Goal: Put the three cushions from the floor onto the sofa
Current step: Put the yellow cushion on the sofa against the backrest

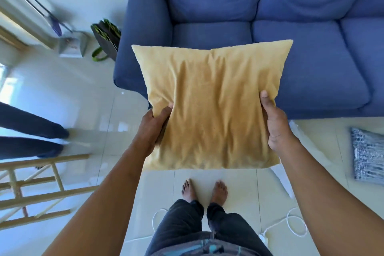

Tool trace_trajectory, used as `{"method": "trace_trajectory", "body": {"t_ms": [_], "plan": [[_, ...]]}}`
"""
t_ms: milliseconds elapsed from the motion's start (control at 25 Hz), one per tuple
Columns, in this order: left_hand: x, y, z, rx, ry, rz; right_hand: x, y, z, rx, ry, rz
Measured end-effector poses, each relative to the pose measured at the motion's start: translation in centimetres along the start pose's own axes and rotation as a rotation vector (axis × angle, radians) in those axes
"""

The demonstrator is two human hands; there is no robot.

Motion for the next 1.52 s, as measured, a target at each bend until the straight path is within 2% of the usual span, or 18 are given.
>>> {"method": "trace_trajectory", "body": {"t_ms": [240, 480, 920, 1160, 1520], "plan": [[6.2, -1.6, -1.5, -0.064, 0.23, -0.144, -7.4, 0.3, -1.1, -0.107, -0.226, 0.194], [11.7, -3.0, 2.0, -0.109, 0.328, -0.194, -12.3, 2.1, 2.7, -0.142, -0.291, 0.117], [22.1, -7.2, 20.2, -0.162, 0.329, -0.118, -20.5, 5.8, 17.9, 0.114, -0.28, 0.001], [27.9, -7.3, 27.5, -0.24, 0.338, -0.072, -24.0, 6.2, 24.2, 0.112, -0.288, 0.06], [32.0, -4.8, 37.4, -0.159, 0.2, -0.081, -28.4, 4.0, 35.8, 0.095, -0.202, 0.073]]}}
Point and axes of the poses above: each hand's wrist, its own z-axis towards the middle knuckle, its own y-axis out of the palm, x = y × z, the point moved 2 cm from there along z, towards the middle knuckle, and after that the axes turned 12 degrees about -x, right-handed, at the moved point
